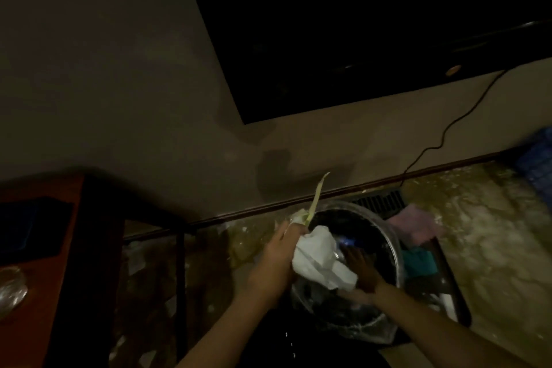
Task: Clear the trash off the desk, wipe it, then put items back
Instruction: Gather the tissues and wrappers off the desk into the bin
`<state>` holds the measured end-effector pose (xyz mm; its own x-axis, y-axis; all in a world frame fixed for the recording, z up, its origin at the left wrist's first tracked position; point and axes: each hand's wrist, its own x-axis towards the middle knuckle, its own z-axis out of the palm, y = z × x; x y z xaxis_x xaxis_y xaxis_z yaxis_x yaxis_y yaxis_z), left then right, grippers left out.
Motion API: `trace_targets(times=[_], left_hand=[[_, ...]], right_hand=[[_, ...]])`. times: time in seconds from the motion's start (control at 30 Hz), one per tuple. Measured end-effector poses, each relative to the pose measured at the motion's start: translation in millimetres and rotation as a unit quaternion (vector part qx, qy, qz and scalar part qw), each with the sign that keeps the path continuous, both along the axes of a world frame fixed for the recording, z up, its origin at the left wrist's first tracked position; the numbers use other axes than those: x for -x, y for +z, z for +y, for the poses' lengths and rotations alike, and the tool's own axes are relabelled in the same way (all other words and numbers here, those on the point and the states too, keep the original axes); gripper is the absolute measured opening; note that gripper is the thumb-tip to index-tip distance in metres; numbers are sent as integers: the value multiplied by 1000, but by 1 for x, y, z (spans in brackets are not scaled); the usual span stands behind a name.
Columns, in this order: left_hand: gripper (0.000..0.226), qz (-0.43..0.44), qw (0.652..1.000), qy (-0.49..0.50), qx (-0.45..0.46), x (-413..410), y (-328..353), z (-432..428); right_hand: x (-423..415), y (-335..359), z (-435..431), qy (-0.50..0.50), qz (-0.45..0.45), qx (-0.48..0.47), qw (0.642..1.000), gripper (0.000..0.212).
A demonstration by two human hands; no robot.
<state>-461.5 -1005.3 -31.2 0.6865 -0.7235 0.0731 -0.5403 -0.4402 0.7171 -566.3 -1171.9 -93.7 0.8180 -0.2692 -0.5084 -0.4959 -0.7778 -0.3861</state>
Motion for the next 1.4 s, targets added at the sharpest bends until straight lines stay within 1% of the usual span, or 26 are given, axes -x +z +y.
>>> trace_targets(times=[0.03, 0.07, 0.1, 0.13, 0.17, 0.2, 0.23, 0.27, 0.3, 0.37, 0.43, 0.47, 0.5, 0.53, 0.57, 0.63, 0.7, 0.8, 0.87, 0.93, 1.03, 1.1, 1.13, 1.23, 1.3, 1.4], left_hand=[[14, 4, 1000, 1, 7, 6, 2, -17], [18, 22, 1000, -16, 13, 11, 2, -34], [22, 41, 999, -28, 15, 14, -2, -49], [26, 44, 998, -51, 3, 14, -7, -64], [31, 79, 995, -63, -10, 17, -14, -77], [36, 99, 992, -69, -27, 19, -22, -86], [37, 114, 991, -44, -56, 20, -34, -92], [32, 112, 989, -23, -96, 23, -49, -94], [28, 132, 983, -4, -131, 26, -69, -96], [29, 183, 968, -30, -169, 26, -105, -92], [34, 146, 957, -20, -250, 24, -134, -94], [34, 97, 952, -37, -288, 25, -137, -96], [35, 75, 940, -63, -326, 27, -132, -97], [38, 32, 933, -109, -340, 31, -127, -98], [42, 34, 932, -99, -346, 39, -125, -102], [49, 59, 931, -32, -358, 46, -125, -107], [67, 107, 914, 17, -391, 41, -132, -117], [107, 134, 900, -59, -411, 24, -135, -126], [116, 135, 894, -96, -417, 17, -128, -121], [115, 154, 892, -114, -409, 9, -123, -114], [100, 160, 895, -135, -394, 2, -117, -110], [91, 172, 902, -132, -374, 3, -112, -108], [88, 174, 905, -132, -365, 6, -108, -106], [82, 141, 919, -143, -338, 11, -93, -97], [76, 107, 931, -132, -323, 11, -76, -91], [62, 67, 955, -79, -279, 9, -43, -80]], right_hand=[[8, 13, -2, -7, -1, -19, 1000, 59], [17, 24, 1, 56, 34, -28, 997, 56], [26, 29, 3, 70, 43, -59, 995, 52], [33, 31, 2, 69, 37, -74, 994, 46], [37, 34, 2, 44, 24, -74, 996, 40], [41, 41, -1, 15, 15, -80, 997, 37], [44, 46, -3, -12, -8, -88, 996, 38], [47, 51, -7, -21, -12, -93, 995, 42], [51, 52, -10, -23, -18, -80, 996, 43], [58, 54, -17, -3, -15, -41, 999, 36], [64, 45, -24, 11, -18, -21, 1000, 35], [66, 40, -26, 16, -10, -15, 1000, 37], [69, 34, -26, 22, 0, -8, 1000, 39], [71, 26, -25, 29, -1, 18, 999, 40], [75, 16, -23, 34, -7, 50, 998, 38], [73, 9, -17, 39, 5, 75, 996, 35], [65, -2, -16, 40, -46, 115, 991, 36], [60, -11, -26, 38, -82, 137, 986, 34], [55, -11, -23, 32, -60, 133, 989, 32], [50, -8, -20, 37, -41, 132, 990, 33], [42, 4, -21, 9, -37, 121, 992, 31], [41, 12, -24, 15, -49, 150, 987, 26], [41, 15, -26, 23, -33, 139, 990, 28], [45, 22, -25, 32, 6, 122, 992, 41], [45, 30, -24, 23, -7, 116, 993, 43], [44, 49, -29, 19, -32, 100, 994, 40]])
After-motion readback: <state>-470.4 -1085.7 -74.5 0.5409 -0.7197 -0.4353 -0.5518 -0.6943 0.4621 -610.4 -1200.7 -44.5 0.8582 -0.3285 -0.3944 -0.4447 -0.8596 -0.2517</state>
